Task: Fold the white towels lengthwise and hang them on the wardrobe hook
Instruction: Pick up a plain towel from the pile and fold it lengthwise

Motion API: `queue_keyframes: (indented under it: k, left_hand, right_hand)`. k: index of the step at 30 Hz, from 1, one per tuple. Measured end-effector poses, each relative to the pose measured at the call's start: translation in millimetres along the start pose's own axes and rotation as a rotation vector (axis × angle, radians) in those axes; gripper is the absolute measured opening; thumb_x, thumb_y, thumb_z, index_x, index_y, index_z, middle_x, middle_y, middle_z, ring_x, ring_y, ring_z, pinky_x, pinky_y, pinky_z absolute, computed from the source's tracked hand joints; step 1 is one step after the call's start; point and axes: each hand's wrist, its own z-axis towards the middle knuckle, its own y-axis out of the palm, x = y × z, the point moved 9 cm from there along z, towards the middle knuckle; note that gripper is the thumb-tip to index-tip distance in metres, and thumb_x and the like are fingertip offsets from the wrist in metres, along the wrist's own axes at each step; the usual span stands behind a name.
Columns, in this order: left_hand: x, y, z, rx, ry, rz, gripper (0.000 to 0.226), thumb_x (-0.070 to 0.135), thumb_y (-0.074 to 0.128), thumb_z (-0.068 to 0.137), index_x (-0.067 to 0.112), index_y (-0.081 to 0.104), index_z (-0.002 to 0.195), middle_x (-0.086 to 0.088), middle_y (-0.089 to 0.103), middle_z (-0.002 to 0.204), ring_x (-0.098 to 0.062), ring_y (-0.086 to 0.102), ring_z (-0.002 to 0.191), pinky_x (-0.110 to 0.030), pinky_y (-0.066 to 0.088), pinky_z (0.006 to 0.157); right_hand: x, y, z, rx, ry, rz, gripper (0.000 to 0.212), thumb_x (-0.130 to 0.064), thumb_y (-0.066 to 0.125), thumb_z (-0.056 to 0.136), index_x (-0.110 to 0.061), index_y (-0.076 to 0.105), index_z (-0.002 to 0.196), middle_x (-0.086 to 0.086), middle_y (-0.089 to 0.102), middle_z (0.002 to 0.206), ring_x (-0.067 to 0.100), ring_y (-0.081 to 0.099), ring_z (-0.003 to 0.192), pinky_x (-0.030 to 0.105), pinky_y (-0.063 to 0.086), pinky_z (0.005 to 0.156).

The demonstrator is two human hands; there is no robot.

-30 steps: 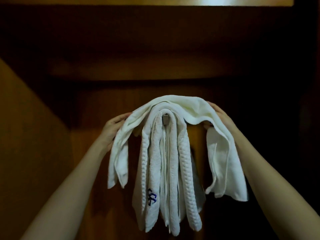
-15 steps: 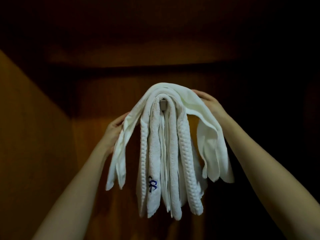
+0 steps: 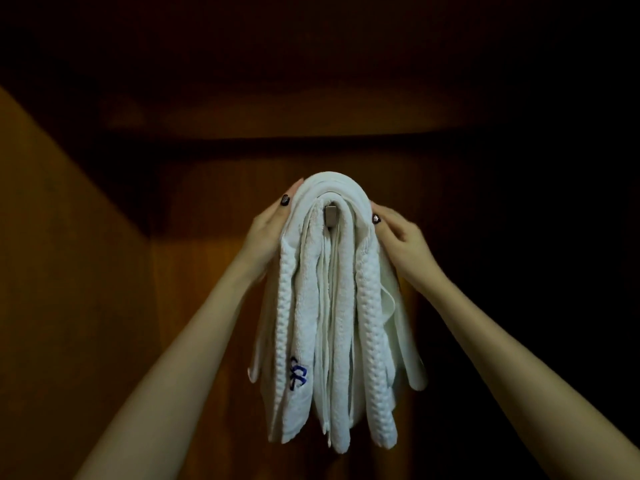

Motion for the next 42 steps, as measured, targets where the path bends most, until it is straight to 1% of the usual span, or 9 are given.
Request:
queue_keyframes:
  k: [7,11,16,21,25,28,33,38,42]
  left_hand:
    - [-2.5,3.7,-10.4,-0.065,-0.114,-0.048,0.047,0.052,0.036,0.095,0.033,0.048,0.137,0.007,0.049,0.142,-0.007,0.046,0.130,-0.039,0.033,0.113]
    - [-0.3,2.4,-23.0,-0.086,-0.099,-0.026,0.043,0.055,0.032,0.094,0.041,0.051,0.131,0.017,0.050,0.139,-0.003,0.042,0.132,-0.036,0.030,0.114]
    - [-5.5,2.9,-34.2,-0.042,-0.098,0.023,0.034,0.041,0.027,0.103,0.051,0.051,0.126,0.022,0.046,0.139,-0.002,0.038,0.134,-0.042,0.025,0.117]
    - [-8.1,-7.9,-42.4,-0.010,-0.178,0.110,0.029,0.052,0.037,0.096,0.058,0.052,0.121,0.015,0.045,0.143,-0.020,0.038,0.136,-0.061,0.024,0.111]
    - [-0.8,-0.6,-51.7,-0.023,-0.109,0.188,0.041,0.055,0.046,0.091,0.053,0.044,0.131,0.020,0.044,0.142,-0.003,0.040,0.131,-0.040,0.034,0.110]
    - [-2.2,0.5,-59.5,-0.026,-0.129,0.203,0.034,0.049,0.046,0.093,0.057,0.044,0.126,0.017,0.043,0.142,-0.003,0.041,0.130,-0.038,0.037,0.108]
    - [3.7,-6.4,-85.4,0.073,-0.108,0.319,0.039,0.030,0.049,0.098,0.033,0.045,0.137,0.018,0.047,0.136,-0.002,0.045,0.125,-0.032,0.039,0.105]
    - [0.5,4.5,-166.9,0.085,-0.158,0.431,0.043,0.022,0.050,0.098,0.020,0.042,0.140,0.009,0.041,0.135,0.005,0.039,0.117,0.006,0.032,0.081]
    - [-24.5,6.8,-280.5,-0.051,-0.260,0.651,0.043,0.019,0.053,0.097,0.017,0.045,0.139,-0.001,0.046,0.136,-0.001,0.038,0.117,-0.006,0.028,0.092]
  right_hand:
    - [24.7,19.3,-33.9,-0.042,0.142,0.072,0.037,-0.031,0.042,0.103,-0.034,0.050,0.139,-0.015,0.054,0.138,-0.002,0.054,0.121,0.036,0.045,0.105]
    - [9.1,9.3,-40.5,0.084,0.044,0.027,0.037,-0.027,0.042,0.104,-0.025,0.051,0.140,-0.009,0.049,0.144,0.004,0.042,0.135,0.042,0.036,0.113]
    - [9.1,27.1,-47.2,-0.007,0.162,0.193,0.040,-0.031,0.037,0.105,-0.027,0.045,0.144,-0.011,0.053,0.140,0.002,0.049,0.128,0.034,0.041,0.109]
    - [-0.6,8.9,-34.6,-0.021,0.178,0.208,0.042,-0.044,0.028,0.102,-0.036,0.035,0.143,-0.031,0.050,0.127,-0.015,0.051,0.116,0.007,0.043,0.092]
    - [-13.7,13.3,-38.1,-0.079,0.134,0.072,0.045,-0.030,0.041,0.103,-0.026,0.037,0.148,-0.014,0.042,0.148,-0.003,0.039,0.134,0.026,0.035,0.112]
    - [-17.5,12.6,-50.0,-0.042,0.172,0.068,0.043,-0.028,0.043,0.103,-0.021,0.042,0.146,-0.007,0.047,0.147,0.004,0.043,0.133,0.034,0.037,0.112]
    - [-27.7,9.2,-87.9,-0.020,0.235,-0.074,0.043,-0.033,0.048,0.100,-0.031,0.044,0.143,-0.024,0.048,0.133,-0.020,0.045,0.112,0.015,0.037,0.095]
    - [-31.6,16.9,-167.9,0.006,0.371,-0.309,0.053,-0.029,0.048,0.098,-0.022,0.034,0.148,0.001,0.042,0.149,0.015,0.041,0.134,0.028,0.034,0.105]
    - [-28.1,66.6,-270.2,-0.142,0.562,-0.361,0.054,-0.021,0.053,0.095,-0.015,0.036,0.146,0.010,0.046,0.143,0.024,0.046,0.130,0.031,0.036,0.101]
